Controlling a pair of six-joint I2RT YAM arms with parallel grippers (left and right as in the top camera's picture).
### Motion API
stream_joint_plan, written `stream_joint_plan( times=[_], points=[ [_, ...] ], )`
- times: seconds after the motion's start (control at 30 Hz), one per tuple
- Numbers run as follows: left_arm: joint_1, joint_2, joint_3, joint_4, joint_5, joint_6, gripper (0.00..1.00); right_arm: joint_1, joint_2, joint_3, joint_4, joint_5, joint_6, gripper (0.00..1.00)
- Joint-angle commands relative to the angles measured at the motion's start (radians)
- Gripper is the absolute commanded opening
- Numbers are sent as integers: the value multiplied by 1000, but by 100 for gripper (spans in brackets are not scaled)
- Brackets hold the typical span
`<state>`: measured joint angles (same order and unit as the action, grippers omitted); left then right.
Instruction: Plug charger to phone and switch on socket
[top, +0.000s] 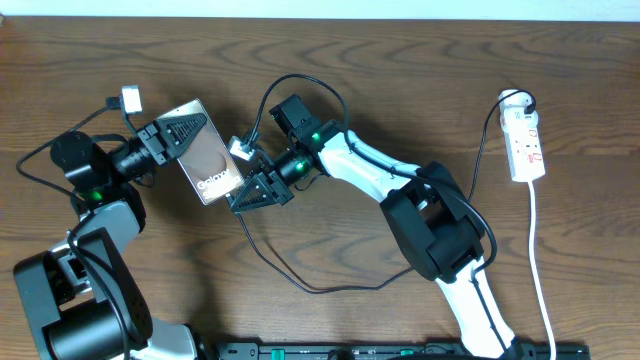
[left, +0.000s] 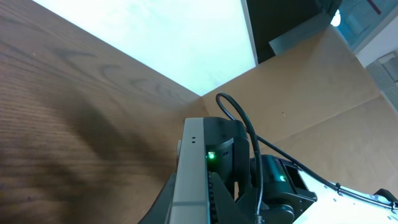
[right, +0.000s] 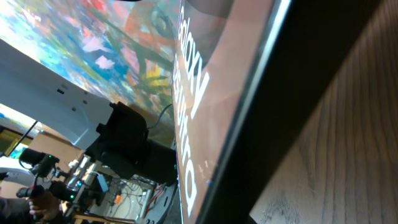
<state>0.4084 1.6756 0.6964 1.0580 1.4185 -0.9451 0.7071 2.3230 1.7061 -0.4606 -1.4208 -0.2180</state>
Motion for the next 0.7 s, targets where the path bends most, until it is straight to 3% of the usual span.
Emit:
stream_joint_plan(
  times=[0.0, 0.67],
  points=[
    [-37, -9, -12, 3, 81, 48, 8, 0, -42, 33, 11, -85, 4, 1],
    [155, -9, -12, -2, 92, 30, 8, -14, -42, 32, -60, -13, -14, 1]
  ],
)
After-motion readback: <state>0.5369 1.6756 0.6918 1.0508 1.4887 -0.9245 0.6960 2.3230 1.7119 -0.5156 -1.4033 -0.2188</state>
